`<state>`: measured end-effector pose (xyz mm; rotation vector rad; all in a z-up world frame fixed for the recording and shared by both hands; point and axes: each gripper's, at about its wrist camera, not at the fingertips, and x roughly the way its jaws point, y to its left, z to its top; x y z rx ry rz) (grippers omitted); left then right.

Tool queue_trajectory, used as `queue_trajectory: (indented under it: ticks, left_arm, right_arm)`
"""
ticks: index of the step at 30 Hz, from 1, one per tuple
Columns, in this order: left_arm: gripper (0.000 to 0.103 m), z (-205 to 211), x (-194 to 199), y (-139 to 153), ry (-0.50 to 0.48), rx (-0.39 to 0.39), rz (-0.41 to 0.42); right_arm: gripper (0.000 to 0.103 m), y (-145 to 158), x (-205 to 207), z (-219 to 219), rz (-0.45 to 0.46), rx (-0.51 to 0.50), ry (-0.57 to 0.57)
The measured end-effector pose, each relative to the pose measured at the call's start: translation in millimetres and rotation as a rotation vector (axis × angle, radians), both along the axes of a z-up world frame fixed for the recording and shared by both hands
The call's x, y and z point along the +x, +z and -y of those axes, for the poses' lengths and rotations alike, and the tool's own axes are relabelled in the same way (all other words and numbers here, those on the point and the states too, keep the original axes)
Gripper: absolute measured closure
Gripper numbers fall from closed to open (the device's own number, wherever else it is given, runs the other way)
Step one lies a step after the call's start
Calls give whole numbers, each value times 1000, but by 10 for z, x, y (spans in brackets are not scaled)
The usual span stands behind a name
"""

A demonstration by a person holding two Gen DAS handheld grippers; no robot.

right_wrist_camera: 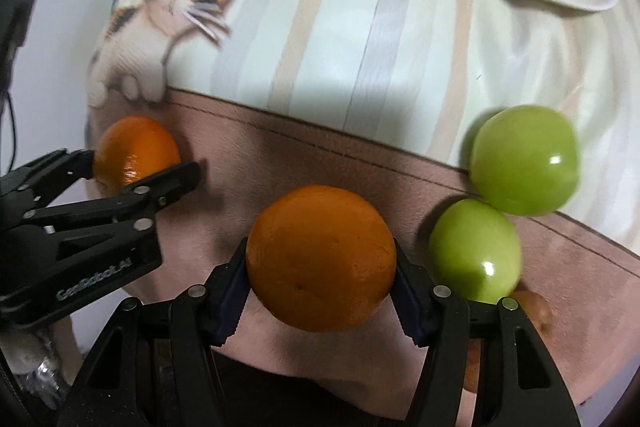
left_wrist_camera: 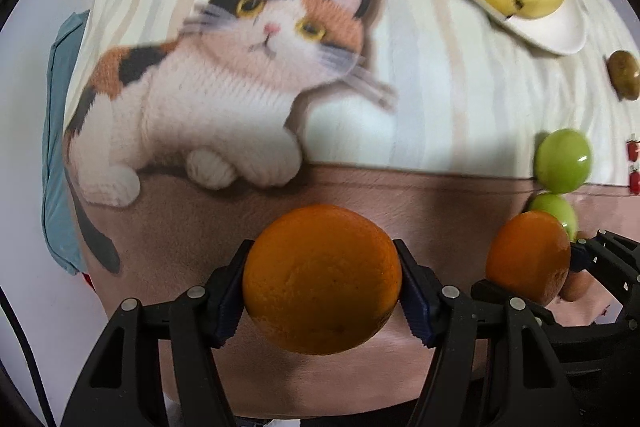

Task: Organize fruits
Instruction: 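Carry both oranges onto the white plate beside the bananas and open both grippers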

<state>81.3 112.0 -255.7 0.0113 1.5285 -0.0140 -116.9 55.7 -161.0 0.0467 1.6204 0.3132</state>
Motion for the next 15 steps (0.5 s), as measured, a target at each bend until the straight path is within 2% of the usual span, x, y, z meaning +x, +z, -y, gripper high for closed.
queue_trajectory:
  ticks: [6, 9, 12, 15]
  left_arm:
    - [40, 255, 260, 520, -40, -72, 90]
    - [40, 483, 526, 814, -83, -115, 146]
    - [40, 669, 895, 986, -131, -154, 181]
    - [40, 963, 1334, 1087, -205, -159, 200]
  right_arm:
    - [38, 670, 102, 418, 88, 75, -83]
    - [38, 959, 242, 698, 143, 98, -142]
    - [38, 1108, 547, 954, 195, 98, -203]
    - [38, 1211, 866, 1184, 243, 91, -261]
